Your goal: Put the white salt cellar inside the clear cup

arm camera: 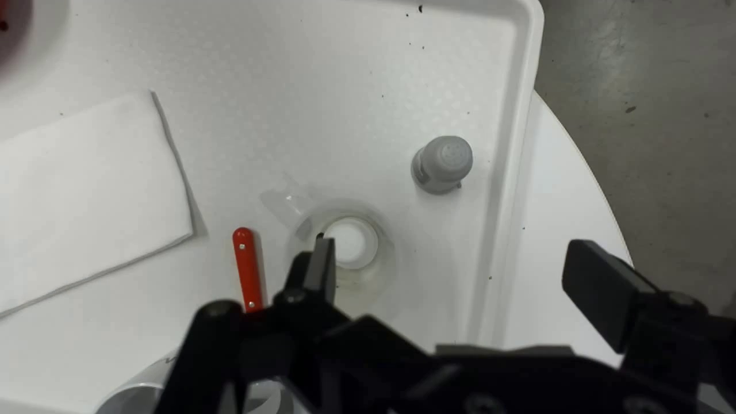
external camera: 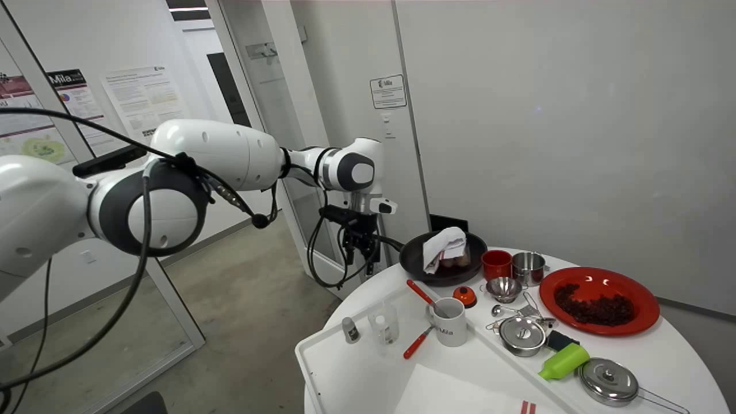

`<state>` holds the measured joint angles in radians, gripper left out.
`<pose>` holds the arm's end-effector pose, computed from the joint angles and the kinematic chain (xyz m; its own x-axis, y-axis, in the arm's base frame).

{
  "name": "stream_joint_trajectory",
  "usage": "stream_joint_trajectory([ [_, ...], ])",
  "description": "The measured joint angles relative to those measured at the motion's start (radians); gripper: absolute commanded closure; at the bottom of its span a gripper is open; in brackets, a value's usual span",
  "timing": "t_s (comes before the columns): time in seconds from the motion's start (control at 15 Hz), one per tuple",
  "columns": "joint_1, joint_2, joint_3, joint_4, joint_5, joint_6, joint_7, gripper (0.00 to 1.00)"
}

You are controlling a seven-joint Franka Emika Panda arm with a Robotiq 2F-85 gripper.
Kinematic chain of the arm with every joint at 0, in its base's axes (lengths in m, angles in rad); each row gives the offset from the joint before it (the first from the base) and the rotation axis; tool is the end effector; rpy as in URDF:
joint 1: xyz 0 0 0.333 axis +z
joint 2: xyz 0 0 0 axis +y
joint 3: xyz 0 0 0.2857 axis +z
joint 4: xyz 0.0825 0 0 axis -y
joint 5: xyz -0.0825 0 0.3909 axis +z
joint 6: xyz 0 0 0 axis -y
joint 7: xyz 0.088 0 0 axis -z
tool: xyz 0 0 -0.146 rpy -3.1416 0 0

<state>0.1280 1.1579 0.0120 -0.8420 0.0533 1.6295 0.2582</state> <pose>0.7063 0.1043 0.1168 0.9213 -0.1332 -0.3652 -0.1294 -0.9910 0.0350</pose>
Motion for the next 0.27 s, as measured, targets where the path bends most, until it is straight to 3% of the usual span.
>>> stream_joint_trajectory([
  [0.27,-0.016,-0.05,0.006,-0.078,0.0,0.0,-0.025,0.0],
])
